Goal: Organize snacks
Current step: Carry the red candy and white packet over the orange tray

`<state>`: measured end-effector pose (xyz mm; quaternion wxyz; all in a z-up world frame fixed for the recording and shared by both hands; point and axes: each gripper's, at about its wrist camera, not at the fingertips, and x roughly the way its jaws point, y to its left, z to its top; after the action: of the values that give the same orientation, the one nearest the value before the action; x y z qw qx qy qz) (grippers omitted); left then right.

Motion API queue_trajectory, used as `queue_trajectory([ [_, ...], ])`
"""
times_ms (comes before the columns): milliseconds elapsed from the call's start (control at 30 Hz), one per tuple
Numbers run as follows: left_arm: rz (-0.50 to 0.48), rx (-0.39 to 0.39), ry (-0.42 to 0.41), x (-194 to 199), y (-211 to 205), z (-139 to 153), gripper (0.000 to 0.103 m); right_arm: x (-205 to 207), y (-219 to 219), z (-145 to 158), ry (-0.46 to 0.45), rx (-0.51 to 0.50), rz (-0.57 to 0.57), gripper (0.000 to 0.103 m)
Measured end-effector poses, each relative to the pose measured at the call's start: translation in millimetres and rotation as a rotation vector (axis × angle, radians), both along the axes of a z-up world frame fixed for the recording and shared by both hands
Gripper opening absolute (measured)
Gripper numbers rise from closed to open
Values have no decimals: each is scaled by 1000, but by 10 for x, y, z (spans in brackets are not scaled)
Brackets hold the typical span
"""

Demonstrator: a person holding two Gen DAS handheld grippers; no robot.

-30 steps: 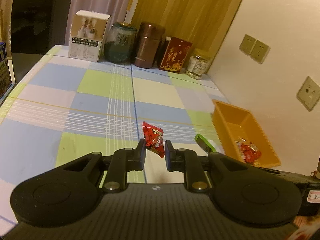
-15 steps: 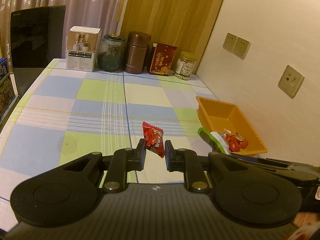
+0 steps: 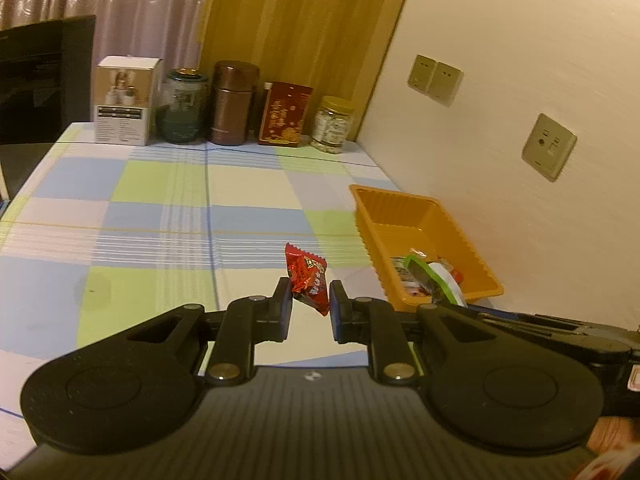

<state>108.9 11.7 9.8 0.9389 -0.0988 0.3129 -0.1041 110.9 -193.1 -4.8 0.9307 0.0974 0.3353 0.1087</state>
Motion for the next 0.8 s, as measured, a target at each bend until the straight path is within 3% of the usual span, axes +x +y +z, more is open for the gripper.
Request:
queue_trajectory([
  [800,-166,-6,22,357,-881,-89,17,55,-852,-69,18,-3,-186,30],
])
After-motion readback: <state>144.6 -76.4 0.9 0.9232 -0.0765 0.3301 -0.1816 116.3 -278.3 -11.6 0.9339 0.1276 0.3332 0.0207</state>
